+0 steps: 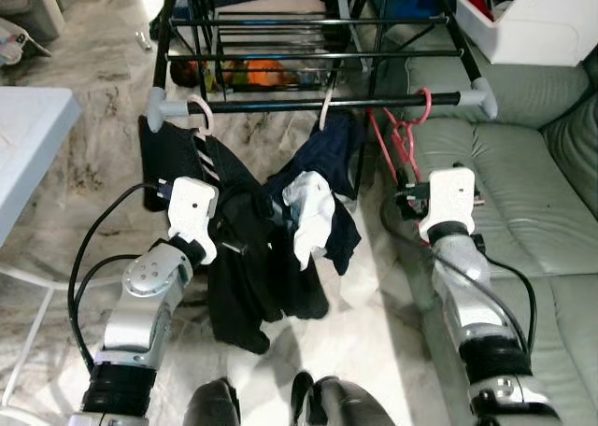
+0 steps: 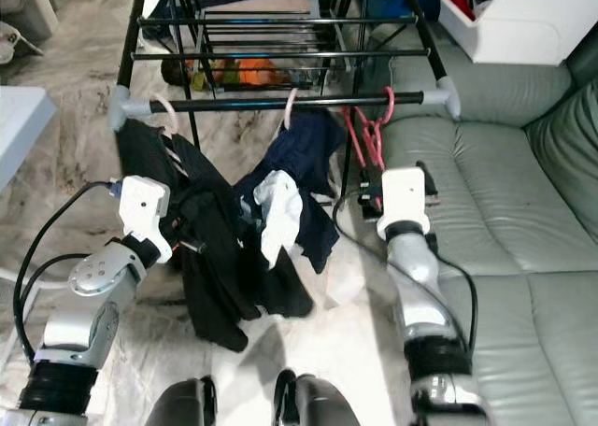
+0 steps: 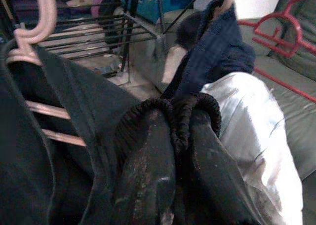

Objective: Hang hanger

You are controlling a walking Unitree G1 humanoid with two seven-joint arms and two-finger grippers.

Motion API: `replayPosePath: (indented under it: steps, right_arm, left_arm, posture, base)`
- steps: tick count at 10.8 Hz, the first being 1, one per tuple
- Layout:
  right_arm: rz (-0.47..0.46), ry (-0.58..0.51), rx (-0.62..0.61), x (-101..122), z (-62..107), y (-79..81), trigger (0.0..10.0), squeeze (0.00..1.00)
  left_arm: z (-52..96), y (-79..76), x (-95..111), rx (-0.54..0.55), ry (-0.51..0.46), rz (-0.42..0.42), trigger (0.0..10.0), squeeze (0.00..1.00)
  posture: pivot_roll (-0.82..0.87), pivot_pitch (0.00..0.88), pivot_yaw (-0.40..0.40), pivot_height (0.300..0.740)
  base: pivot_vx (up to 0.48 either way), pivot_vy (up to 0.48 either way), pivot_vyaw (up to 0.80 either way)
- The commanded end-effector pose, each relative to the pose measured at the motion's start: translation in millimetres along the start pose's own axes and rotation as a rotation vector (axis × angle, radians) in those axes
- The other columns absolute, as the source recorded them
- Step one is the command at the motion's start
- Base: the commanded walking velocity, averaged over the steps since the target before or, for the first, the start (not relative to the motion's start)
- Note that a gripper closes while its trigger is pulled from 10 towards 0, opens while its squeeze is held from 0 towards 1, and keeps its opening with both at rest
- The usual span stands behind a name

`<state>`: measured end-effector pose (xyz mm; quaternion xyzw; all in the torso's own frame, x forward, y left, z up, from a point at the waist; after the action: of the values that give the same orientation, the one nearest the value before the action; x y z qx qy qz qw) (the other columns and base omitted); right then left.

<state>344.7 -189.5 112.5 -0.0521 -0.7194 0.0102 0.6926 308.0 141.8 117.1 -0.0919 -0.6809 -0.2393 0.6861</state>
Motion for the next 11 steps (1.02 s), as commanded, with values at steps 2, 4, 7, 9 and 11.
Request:
replayPosePath:
  steps: [2,4,7,9,11]
  right_arm:
    - [0.020,0.090,0.000,-5.1,-15.0,-17.6,10.0,0.00]
    - [0.034,0.207,-0.006,-13.3,-29.4,-28.4,10.0,0.00]
    - [-0.079,0.278,0.017,-3.3,-48.7,-20.3,0.0,0.00]
    - [-0.102,0.285,-0.015,3.7,-55.9,-26.1,0.0,0.00]
    - [-0.106,0.285,-0.033,8.3,-58.6,-33.0,0.0,0.00]
  left_arm:
    - [2.1,5.9,2.2,0.008,0.007,-0.036,10.0,0.00]
    - [5.6,6.9,2.7,0.001,0.017,-0.052,10.0,0.00]
    - [10.4,9.3,0.8,-0.009,0.039,-0.070,10.0,0.00]
    - [10.9,7.7,1.0,-0.018,0.042,-0.075,10.0,0.00]
    - [10.5,3.4,0.2,-0.040,0.047,-0.080,10.0,0.00]
  posture:
    - [-0.03,0.155,-0.036,0.740]
    - [0.00,0.179,-0.033,0.740]
    - [0.01,0.190,-0.031,0.740]
    - [0.01,0.190,-0.032,0.740]
    - [0.01,0.189,-0.030,0.740]
  base:
    - [0.000,0.000,0.00]
    - [0.000,0.000,0.00]
    - [0.000,0.000,0.00]
    - [0.000,0.000,0.00]
    - [0.000,0.000,0.00]
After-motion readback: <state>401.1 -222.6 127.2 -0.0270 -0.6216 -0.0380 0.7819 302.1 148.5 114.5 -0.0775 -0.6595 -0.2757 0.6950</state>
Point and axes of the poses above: a point about 5 cm out from each wrist's last joint towards the gripper, its own z axis pointing back from the gripper into the wrist, its own x axis along the axis of the wrist's last joint, y = z × x, the point moved 2 cm from there along -z, pointing out of the wrist towards the gripper, and after that the axes turned 9 degrees about -z, right-handed, at the moved point
